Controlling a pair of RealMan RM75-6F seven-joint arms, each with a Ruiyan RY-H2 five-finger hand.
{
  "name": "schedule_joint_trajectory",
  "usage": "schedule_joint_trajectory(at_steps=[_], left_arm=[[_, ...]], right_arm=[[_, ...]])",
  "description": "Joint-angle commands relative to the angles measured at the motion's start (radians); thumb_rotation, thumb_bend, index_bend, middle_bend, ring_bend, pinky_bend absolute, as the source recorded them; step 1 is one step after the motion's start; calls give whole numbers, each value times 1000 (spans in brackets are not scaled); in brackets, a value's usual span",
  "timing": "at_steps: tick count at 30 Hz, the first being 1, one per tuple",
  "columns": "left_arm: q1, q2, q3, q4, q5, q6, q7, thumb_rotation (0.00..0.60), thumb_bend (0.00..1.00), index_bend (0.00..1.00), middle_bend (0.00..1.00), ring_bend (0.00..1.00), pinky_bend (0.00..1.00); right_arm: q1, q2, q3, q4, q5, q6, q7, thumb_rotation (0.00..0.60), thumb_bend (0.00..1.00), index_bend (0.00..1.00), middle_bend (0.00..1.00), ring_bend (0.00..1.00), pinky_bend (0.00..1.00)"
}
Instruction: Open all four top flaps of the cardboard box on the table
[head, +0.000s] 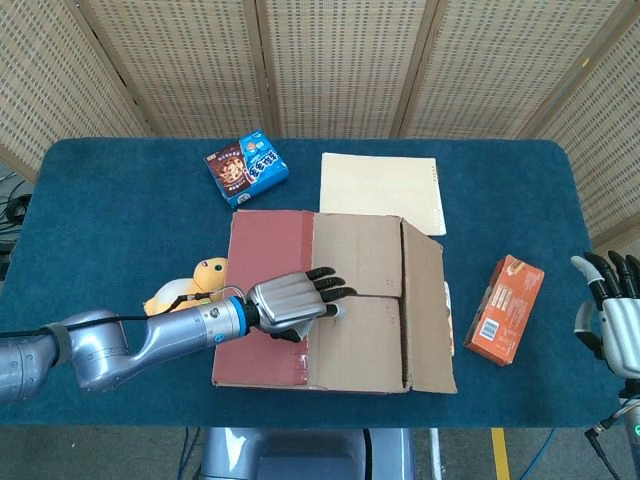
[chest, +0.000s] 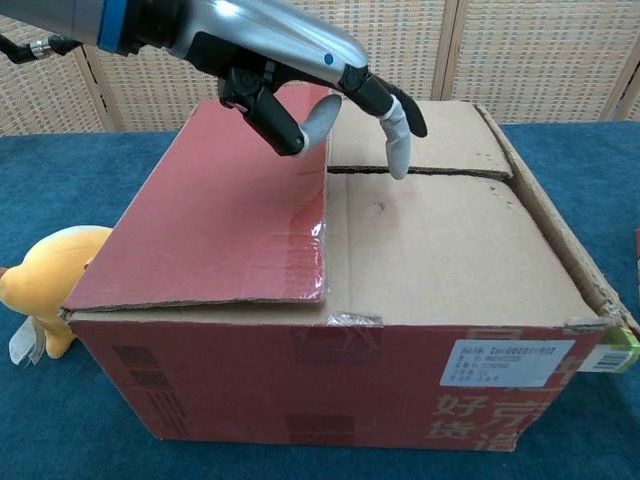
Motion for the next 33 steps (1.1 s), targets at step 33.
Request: schedule_joint_trajectory(at_steps=[33], left_arm=[[-44, 99, 63, -60, -205, 66, 190, 419, 1000, 418, 303, 225, 128]], right_arm=[[-15, 1, 25, 0, -2, -6, 3, 600, 814, 141, 136, 0, 0]])
